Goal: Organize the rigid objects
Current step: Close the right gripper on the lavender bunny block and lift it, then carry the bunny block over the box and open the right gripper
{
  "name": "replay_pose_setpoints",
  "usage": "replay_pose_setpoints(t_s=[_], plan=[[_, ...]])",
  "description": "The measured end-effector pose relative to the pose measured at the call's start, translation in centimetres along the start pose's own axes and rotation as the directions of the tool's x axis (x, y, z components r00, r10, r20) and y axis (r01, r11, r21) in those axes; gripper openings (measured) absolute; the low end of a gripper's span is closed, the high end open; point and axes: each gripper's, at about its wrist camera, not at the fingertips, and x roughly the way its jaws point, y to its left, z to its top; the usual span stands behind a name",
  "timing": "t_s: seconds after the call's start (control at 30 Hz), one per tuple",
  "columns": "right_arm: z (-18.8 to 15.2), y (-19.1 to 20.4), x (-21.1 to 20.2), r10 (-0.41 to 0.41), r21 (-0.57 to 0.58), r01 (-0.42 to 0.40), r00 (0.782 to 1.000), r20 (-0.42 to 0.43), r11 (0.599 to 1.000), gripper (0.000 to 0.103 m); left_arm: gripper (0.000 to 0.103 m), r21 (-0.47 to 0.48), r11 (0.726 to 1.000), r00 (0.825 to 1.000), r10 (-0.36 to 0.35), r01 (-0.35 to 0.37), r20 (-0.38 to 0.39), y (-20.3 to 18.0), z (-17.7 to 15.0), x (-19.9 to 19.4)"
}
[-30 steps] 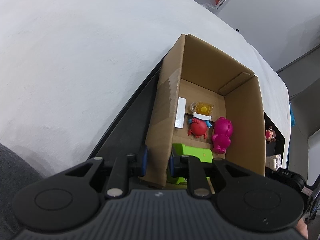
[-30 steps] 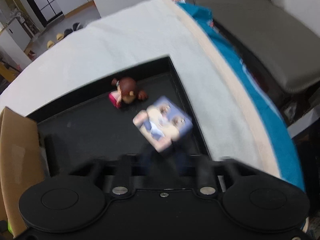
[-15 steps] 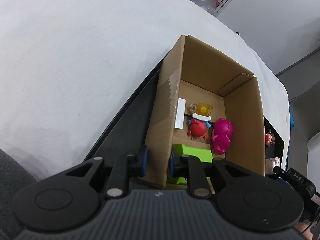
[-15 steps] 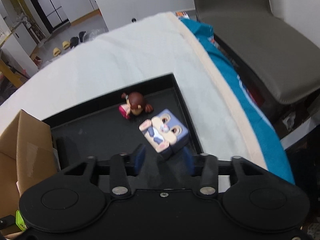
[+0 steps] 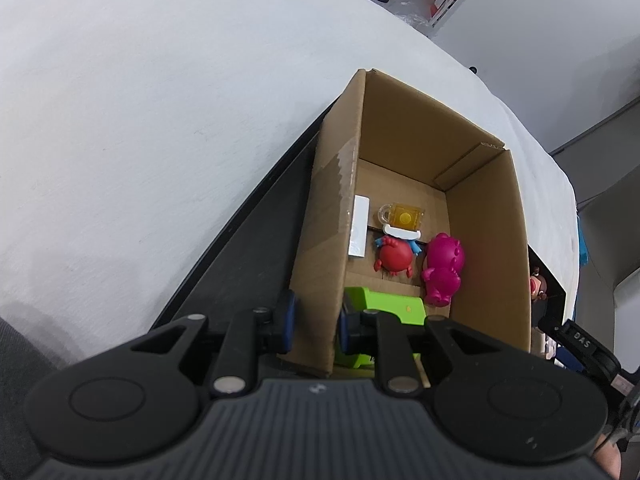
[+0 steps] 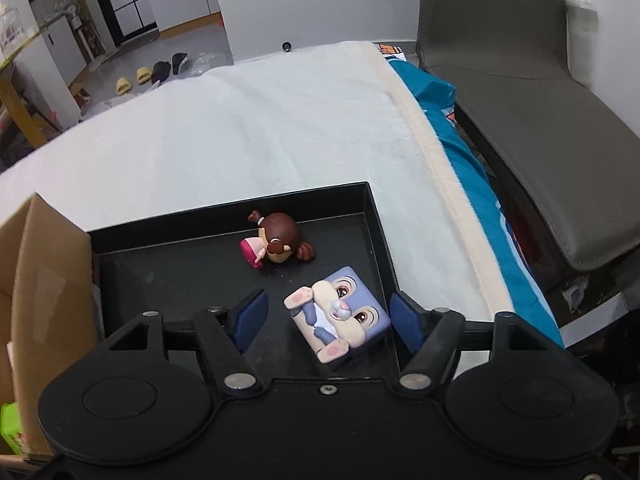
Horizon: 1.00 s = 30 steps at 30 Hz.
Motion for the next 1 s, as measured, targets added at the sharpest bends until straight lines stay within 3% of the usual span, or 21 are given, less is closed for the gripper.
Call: replay_pose_setpoints(t_s=[0.17,0.23,0.3,0.57,0.7,1.0], plan=[[-0.4,1.1,1.2,-0.001,-0.059,0.000,1.000,-0.016,0.998,0.068,0.020,-0.001,1.000,1.000,0.001,-0.001,-0.003,0.1,0.0,-0.1],[-0.8,1.1,1.8,-0.015,-0.059,0.012,0.999,-0.044,0.998,0.050,0.020,0.001,1.000,1.000,0.000,0.000,-0.003,0.2,0.0,-0.1],[-0.8,0.9,1.9,0.008,-0.041,-0.010,0.999,-0.052,0.999,0.045,0.019,0.003,1.000,1.000,0.000,0.000,-0.001,0.2,0.0,-0.1],[-1.7,1.1,0.7,0.051,0.002,-0.051,0.997,-0.060,0.999,0.044,0.019,0.024,1.000,1.000,-0.001,0.000,0.010,-0.1,-0.1,0.0],[-2.1,1.0,-0.2,0.145,0.084,-0.137,0.986,-0.085,0.987,0.044,0.019,0.020,1.000,1.000,0.000,0.000,0.004,-0.1,0.0,0.0],[-2.8,4.1,-5.1,0.194,-0.015,-0.195,0.981,-0.027,0.981,0.044,0.019,0.037,0.999,1.000,-0.002,0.002,-0.005,-0.3,-0.2,0.2]])
